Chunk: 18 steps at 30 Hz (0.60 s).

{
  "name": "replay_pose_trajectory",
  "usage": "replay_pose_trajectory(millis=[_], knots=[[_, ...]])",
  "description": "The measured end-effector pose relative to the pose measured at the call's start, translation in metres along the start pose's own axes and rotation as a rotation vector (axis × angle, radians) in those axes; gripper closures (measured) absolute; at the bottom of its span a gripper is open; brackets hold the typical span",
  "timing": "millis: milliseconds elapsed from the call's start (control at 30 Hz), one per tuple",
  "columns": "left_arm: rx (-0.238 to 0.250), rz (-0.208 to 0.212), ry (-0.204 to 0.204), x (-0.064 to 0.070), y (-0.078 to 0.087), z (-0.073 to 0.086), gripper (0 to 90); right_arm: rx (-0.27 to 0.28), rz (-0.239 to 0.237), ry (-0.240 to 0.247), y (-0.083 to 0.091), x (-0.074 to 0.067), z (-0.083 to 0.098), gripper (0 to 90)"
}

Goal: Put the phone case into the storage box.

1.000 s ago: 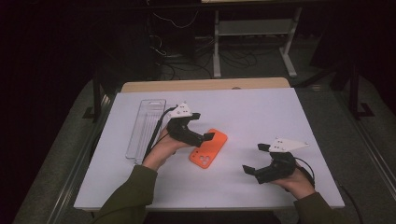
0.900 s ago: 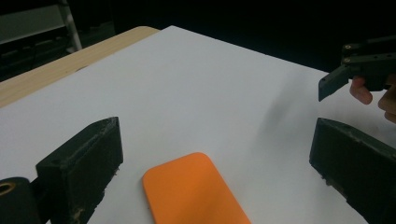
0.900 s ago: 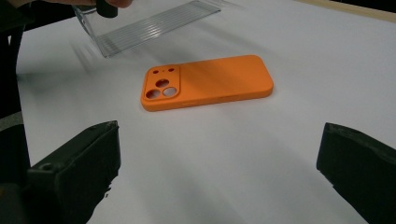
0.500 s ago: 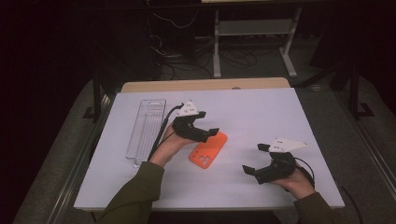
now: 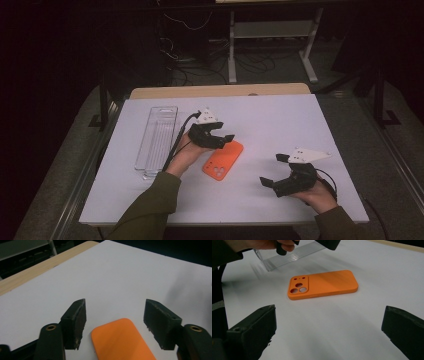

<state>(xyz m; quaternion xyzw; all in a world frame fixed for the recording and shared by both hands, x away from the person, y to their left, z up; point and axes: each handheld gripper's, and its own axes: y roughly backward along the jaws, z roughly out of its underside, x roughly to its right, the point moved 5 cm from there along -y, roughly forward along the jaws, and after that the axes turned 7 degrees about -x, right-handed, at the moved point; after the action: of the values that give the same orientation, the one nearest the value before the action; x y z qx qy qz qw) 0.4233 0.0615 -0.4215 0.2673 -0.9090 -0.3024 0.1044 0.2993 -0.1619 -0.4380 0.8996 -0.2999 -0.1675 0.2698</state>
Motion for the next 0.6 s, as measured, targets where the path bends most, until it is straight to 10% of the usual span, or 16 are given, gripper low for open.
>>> replay_pose_trajectory(millis=[600], knots=[[-0.122,-0.114,0.084,-0.024,-0.028,0.016,74.5,0.003,-0.001,-0.002,0.001,0.0,0.0,0.0]])
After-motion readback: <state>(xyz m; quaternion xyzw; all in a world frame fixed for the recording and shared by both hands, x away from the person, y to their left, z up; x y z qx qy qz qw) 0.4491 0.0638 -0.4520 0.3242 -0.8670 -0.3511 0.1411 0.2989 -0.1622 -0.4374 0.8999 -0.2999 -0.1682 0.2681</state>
